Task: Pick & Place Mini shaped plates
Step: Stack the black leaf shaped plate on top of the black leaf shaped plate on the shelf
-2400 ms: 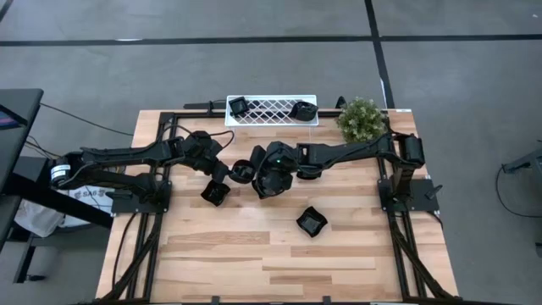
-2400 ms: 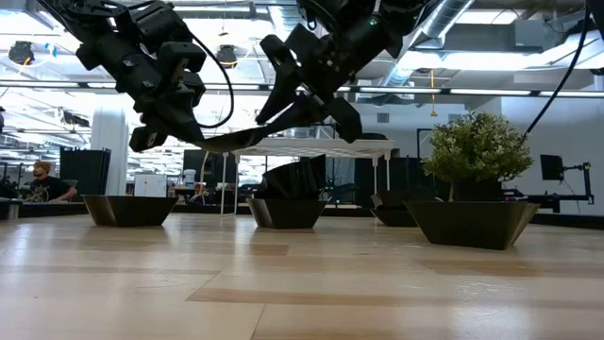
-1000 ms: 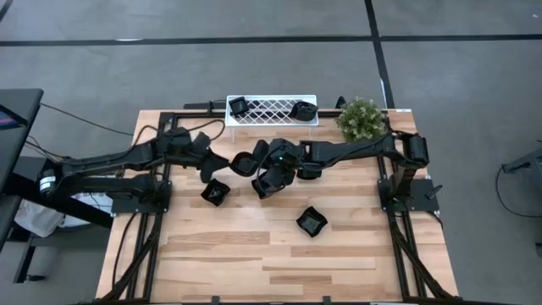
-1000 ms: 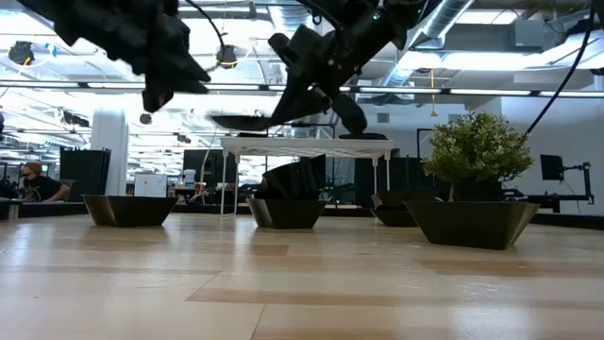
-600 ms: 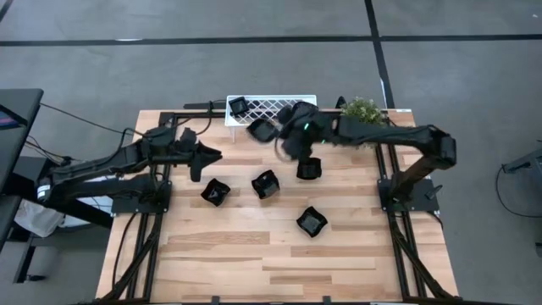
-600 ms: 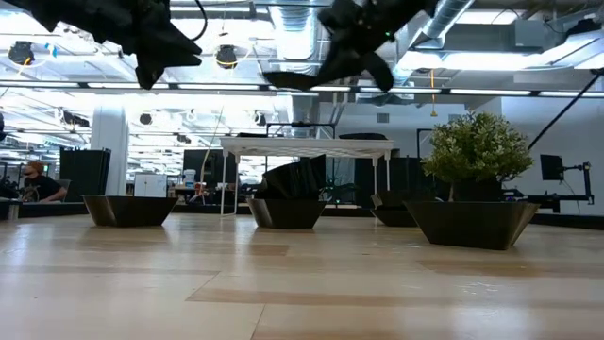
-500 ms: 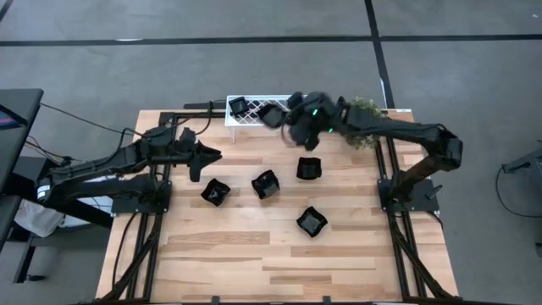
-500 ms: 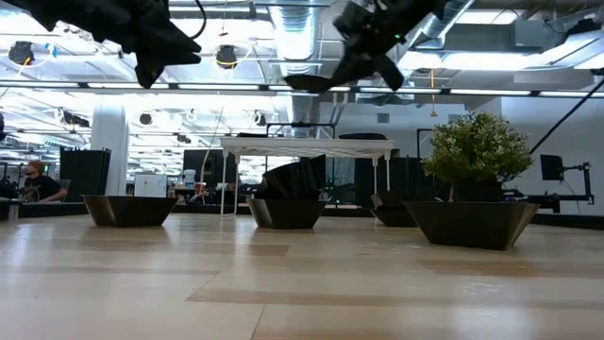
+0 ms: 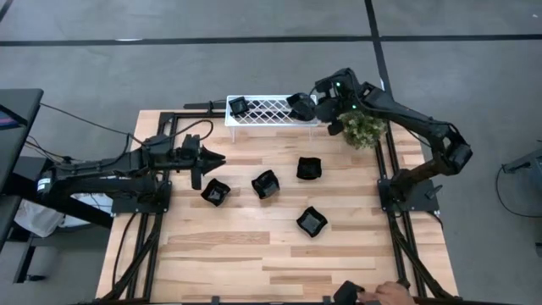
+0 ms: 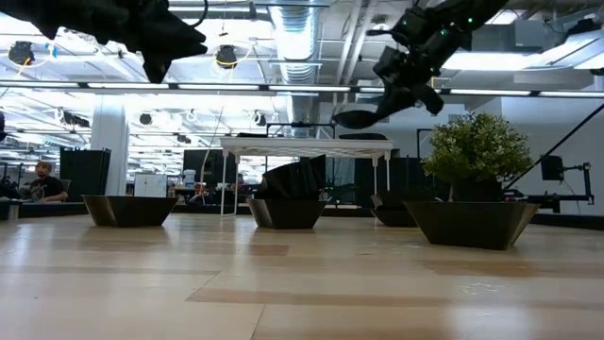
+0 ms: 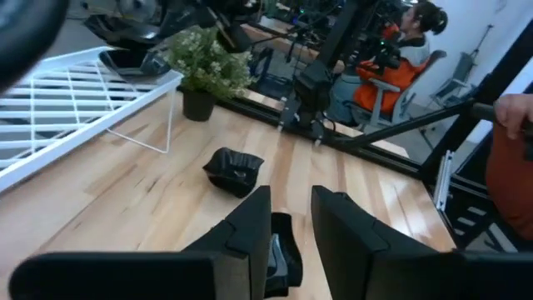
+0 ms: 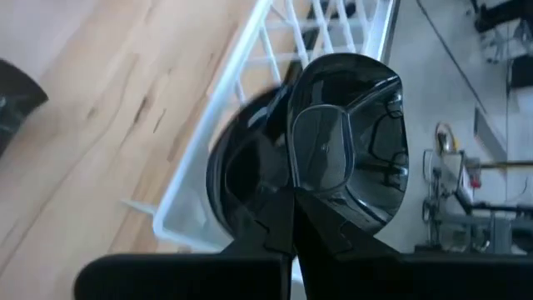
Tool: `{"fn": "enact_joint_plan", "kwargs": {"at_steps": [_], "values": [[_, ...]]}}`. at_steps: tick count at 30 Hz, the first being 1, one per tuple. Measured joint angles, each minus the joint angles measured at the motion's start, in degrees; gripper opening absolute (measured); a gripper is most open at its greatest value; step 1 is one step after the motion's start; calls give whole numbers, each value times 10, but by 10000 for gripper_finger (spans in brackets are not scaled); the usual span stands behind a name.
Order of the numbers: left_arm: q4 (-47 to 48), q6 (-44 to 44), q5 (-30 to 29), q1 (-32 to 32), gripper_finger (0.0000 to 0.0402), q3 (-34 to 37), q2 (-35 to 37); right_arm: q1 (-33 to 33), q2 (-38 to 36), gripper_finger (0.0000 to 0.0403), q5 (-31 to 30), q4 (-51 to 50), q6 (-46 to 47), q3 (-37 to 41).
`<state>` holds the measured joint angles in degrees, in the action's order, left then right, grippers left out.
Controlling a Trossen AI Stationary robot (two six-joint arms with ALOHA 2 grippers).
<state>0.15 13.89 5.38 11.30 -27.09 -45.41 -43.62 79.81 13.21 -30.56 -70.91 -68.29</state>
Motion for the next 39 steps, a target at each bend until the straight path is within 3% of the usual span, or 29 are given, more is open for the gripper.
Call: {"fn": "enact_joint_plan", "kwargs": {"at_steps": [9,21,39], "values": [[-23,1,-38,-12,90,18,0,0,0,0,-35,-2,-12,19],[-46,-1,-57,-12,90,18,0,1,-4,11,-35,-13,12,20],[-50,-1,-58,-12,90,18,0,1,-4,110,-60,-25,65,20]]}}
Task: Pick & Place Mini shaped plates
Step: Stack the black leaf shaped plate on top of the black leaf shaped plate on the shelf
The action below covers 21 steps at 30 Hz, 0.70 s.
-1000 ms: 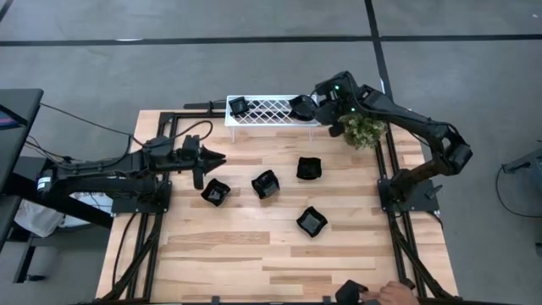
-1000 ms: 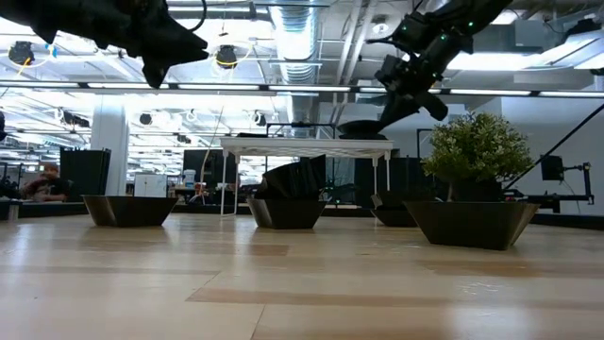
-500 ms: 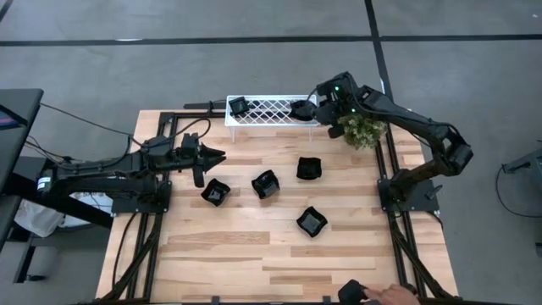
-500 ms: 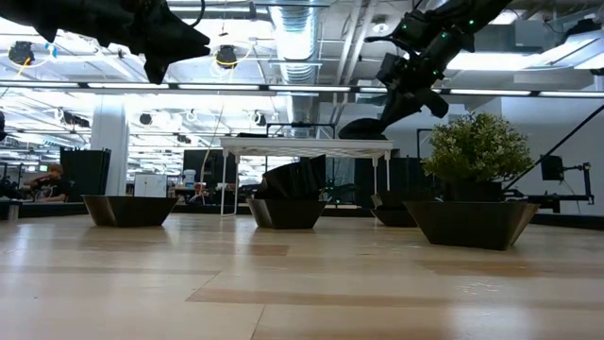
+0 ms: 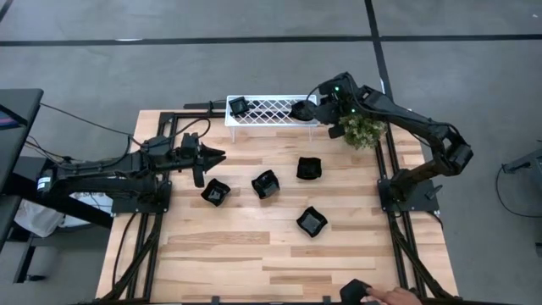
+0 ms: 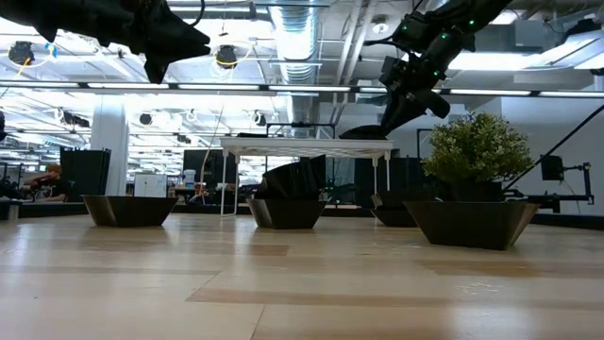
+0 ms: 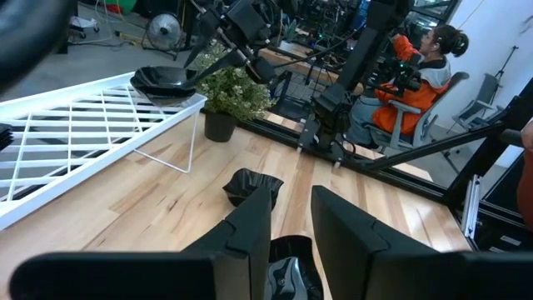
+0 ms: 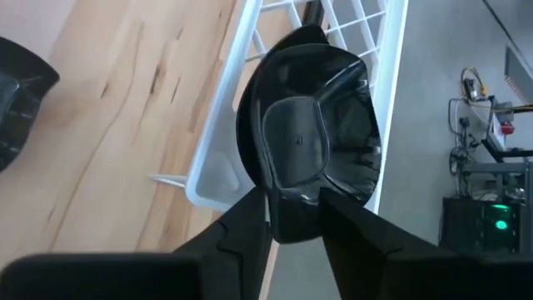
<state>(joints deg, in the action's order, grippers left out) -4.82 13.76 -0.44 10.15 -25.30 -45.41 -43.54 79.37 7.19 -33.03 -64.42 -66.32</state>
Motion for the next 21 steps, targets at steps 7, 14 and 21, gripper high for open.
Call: {"fn": "enact_joint_plan", "kwargs": {"at_steps": [7,14,21], "values": [[0,0,0,0,90,0,0,0,0,159,-29,1,-1,0],[0,0,0,0,90,0,0,0,0,193,-71,12,9,0],[0,0,0,0,90,0,0,-8,0,190,-131,73,15,0]]}}
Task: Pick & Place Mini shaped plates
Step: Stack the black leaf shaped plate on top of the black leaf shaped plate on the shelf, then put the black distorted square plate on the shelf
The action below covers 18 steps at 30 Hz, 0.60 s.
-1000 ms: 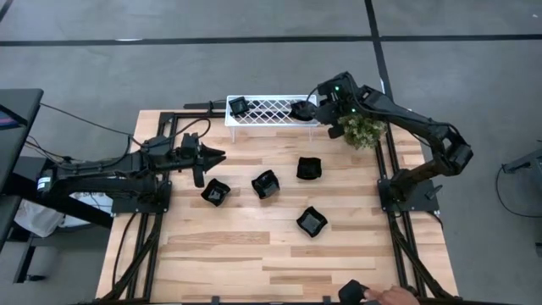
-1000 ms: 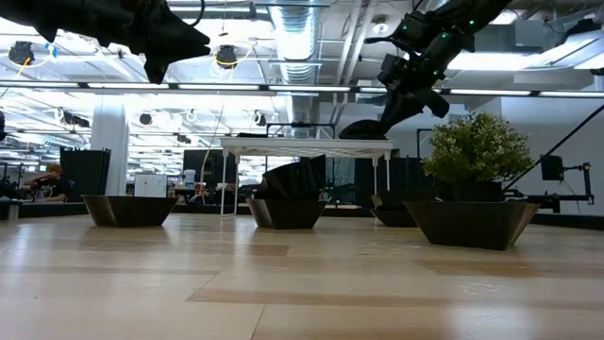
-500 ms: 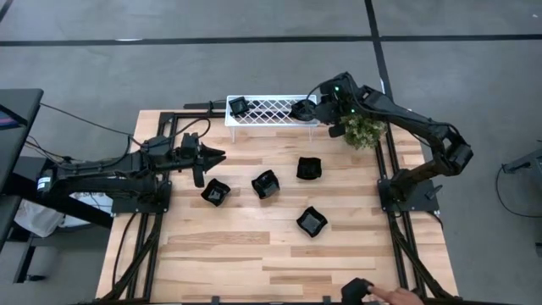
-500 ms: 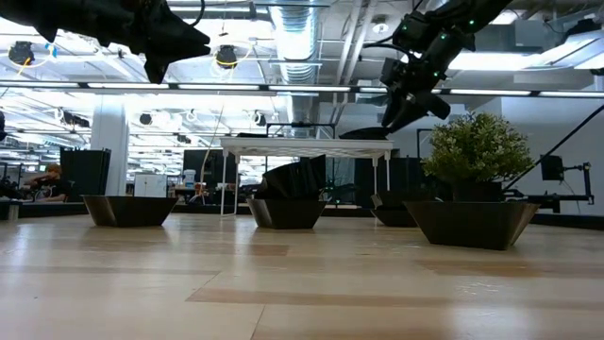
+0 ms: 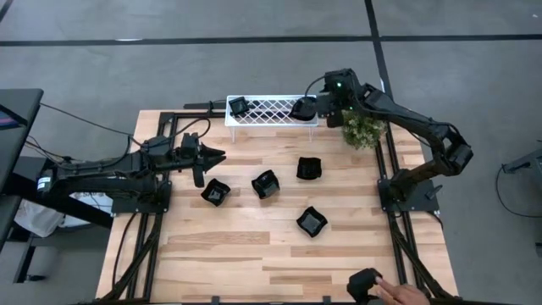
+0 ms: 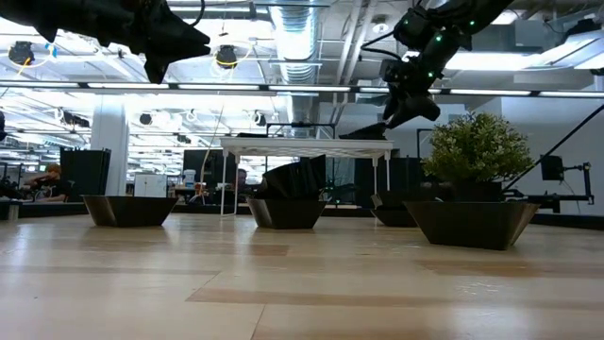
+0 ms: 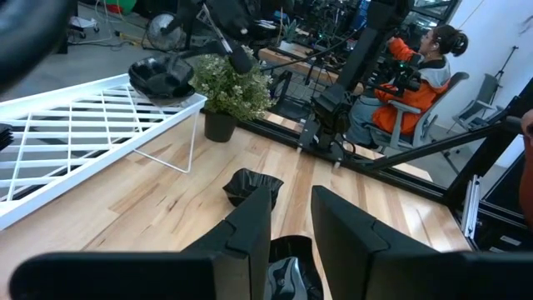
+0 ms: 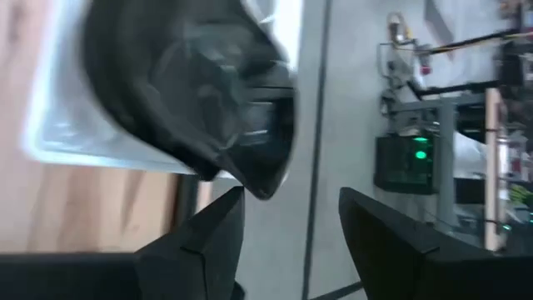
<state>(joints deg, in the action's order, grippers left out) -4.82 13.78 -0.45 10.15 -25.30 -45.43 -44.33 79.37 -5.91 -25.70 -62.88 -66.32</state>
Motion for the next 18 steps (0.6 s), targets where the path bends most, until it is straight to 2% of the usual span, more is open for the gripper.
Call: {"fn": "enact_joint_plan", "kwargs": {"at_steps": [11,16,18], "values": [[0,0,0,0,90,0,0,-30,0,169,-2,122,35,0],[0,0,0,0,90,0,0,-43,0,164,1,198,152,0],[0,0,0,0,90,0,-1,-50,-5,162,22,207,219,0]]}}
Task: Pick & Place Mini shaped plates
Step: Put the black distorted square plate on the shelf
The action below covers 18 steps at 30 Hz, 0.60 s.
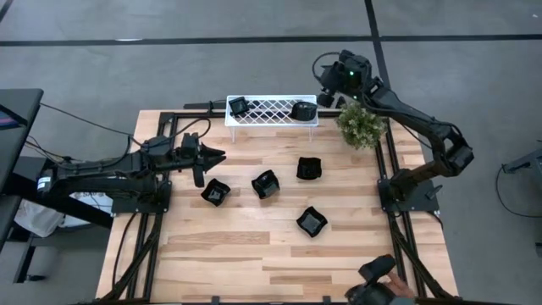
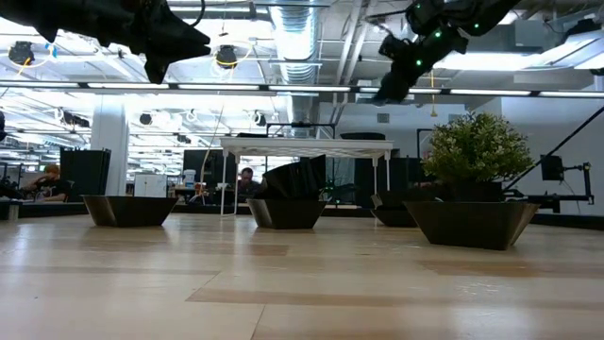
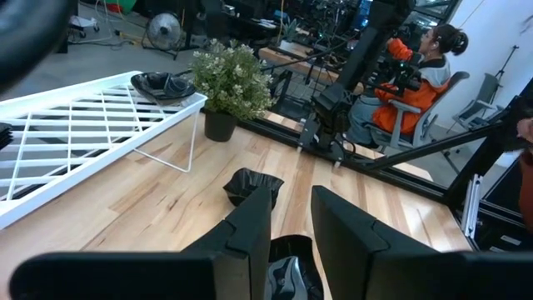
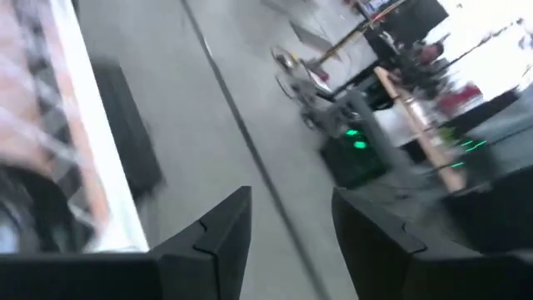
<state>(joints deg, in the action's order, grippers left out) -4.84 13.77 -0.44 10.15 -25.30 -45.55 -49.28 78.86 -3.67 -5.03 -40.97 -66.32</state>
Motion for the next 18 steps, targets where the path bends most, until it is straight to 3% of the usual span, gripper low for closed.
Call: {"fn": "enact_joint_plan", "kwargs": {"at_steps": [4,10,18], "values": [[-2,-4,0,0,90,0,-10,-8,-8,160,122,-17,103,0],[-4,-15,0,0,90,0,-37,18,-9,163,247,-115,99,0],[-41,-74,0,0,90,0,-92,94,-9,158,288,-252,62,0]]}}
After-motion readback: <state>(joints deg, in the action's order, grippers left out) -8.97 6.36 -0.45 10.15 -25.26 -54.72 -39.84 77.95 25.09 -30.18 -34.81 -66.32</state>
